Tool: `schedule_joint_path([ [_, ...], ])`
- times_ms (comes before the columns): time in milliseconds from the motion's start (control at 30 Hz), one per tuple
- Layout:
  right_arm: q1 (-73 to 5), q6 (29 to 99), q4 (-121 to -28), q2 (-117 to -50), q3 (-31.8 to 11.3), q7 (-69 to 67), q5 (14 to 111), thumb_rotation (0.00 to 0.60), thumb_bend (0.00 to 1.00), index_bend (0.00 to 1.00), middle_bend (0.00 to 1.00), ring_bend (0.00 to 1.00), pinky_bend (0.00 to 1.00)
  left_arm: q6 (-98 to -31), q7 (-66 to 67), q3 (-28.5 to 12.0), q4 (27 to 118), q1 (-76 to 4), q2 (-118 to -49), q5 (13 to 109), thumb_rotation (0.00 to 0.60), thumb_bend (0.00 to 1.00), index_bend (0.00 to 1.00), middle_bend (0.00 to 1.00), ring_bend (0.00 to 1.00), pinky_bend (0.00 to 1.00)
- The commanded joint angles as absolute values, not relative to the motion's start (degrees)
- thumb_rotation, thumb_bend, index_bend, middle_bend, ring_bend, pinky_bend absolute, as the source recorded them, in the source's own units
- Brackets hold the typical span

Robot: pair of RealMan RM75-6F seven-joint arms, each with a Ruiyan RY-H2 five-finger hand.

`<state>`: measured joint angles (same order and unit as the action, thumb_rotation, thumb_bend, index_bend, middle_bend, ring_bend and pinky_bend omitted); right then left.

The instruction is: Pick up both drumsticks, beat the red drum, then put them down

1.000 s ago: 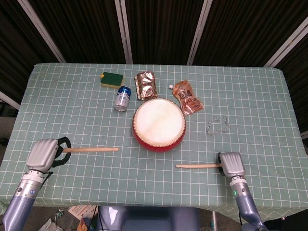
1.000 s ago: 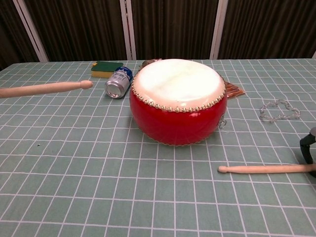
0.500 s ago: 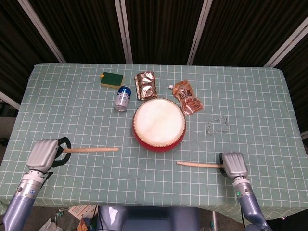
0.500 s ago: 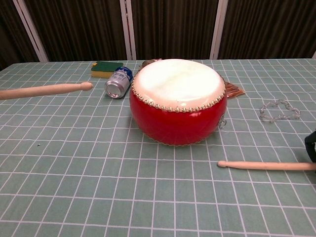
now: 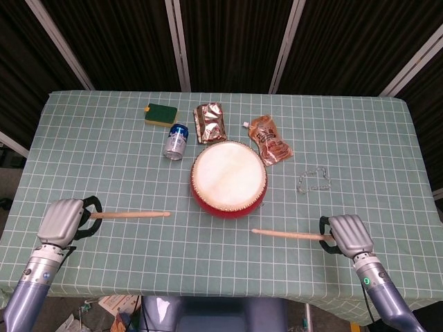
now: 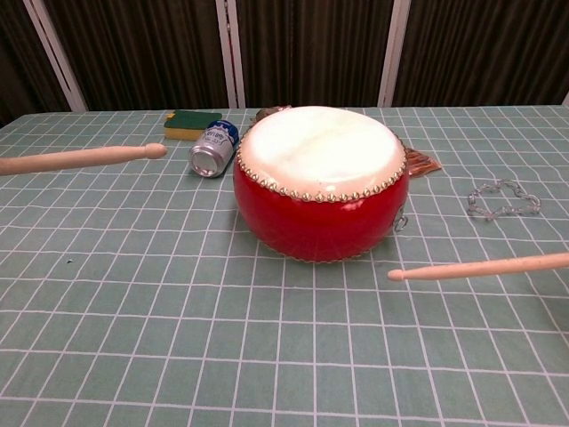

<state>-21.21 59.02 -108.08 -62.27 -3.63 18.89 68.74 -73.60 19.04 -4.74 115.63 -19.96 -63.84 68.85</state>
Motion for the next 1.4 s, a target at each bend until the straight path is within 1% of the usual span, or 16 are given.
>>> schedule_joint_path([
  [33,-20.83,57.75,-110.86,-58.95,-2.92,14.67,71.14,0.6,0.62,0.95,1.0,1.0,1.0,-73.59,19.03,-4.77,115.66,-19.96,-63.82,68.88,0.6,0.56,0.79,1.0,1.0,1.0],
  [233,-20.8,56.42,-112.65,-54.94,-3.49,6.11,72.63,0.6,0.62,0.95,1.0,1.0,1.0,-73.67,18.97,-4.94,115.87,-19.95,-63.73,68.88,0.6,0.56,0.79,1.0,1.0,1.0],
  [433,-21.75,54.33,-112.82,-52.47,-6.26,-1.6,67.33,0.6,0.63,0.95,1.0,1.0,1.0,-73.77,18.25,-5.96,115.91,-20.29,-63.38,68.56,0.6,0.57,0.79,1.0,1.0,1.0],
  [567,-22.82,52.14,-113.14,-49.93,-9.19,-7.5,61.03,0.6,0.64,0.96,1.0,1.0,1.0,-73.13,17.62,-8.21,115.79,-21.78,-62.7,67.98,0.6,0.57,0.8,1.0,1.0,1.0],
  [733,-24.57,49.55,-114.15,-46.46,-12.89,-12.76,51.86,0.6,0.64,0.96,1.0,1.0,1.0,-70.2,20.0,-12.69,115.19,-26.31,-61.44,64.58,0.6,0.57,0.8,1.0,1.0,1.0],
  [900,-27.21,47.14,-113.59,-44.7,-14.51,-12.87,45.61,0.6,0.64,0.96,1.0,1.0,1.0,-66.4,24.71,-16.3,113.84,-31.75,-60.82,58.6,0.6,0.57,0.8,1.0,1.0,1.0],
  [1067,-29.99,45.95,-113.62,-44.61,-15.3,-11.2,41.47,0.6,0.64,0.96,1.0,1.0,1.0,-63.14,27.93,-18.59,111.45,-36.74,-61.81,52.66,0.6,0.57,0.8,1.0,1.0,1.0],
  [1233,-32.74,44.68,-113.68,-44.82,-15.86,-9.41,39.4,0.6,0.64,0.96,1.0,1.0,1.0,-61.73,30.5,-19.8,108.81,-41.01,-64.06,47.81,0.6,0.57,0.8,1.0,1.0,1.0],
  [1400,-34.8,43.28,-113.66,-45.27,-16.07,-8.08,39.32,0.6,0.64,0.96,1.0,1.0,1.0,-61.12,31.83,-20.38,106.48,-44.07,-66.1,44.22,0.6,0.57,0.8,1.0,1.0,1.0],
])
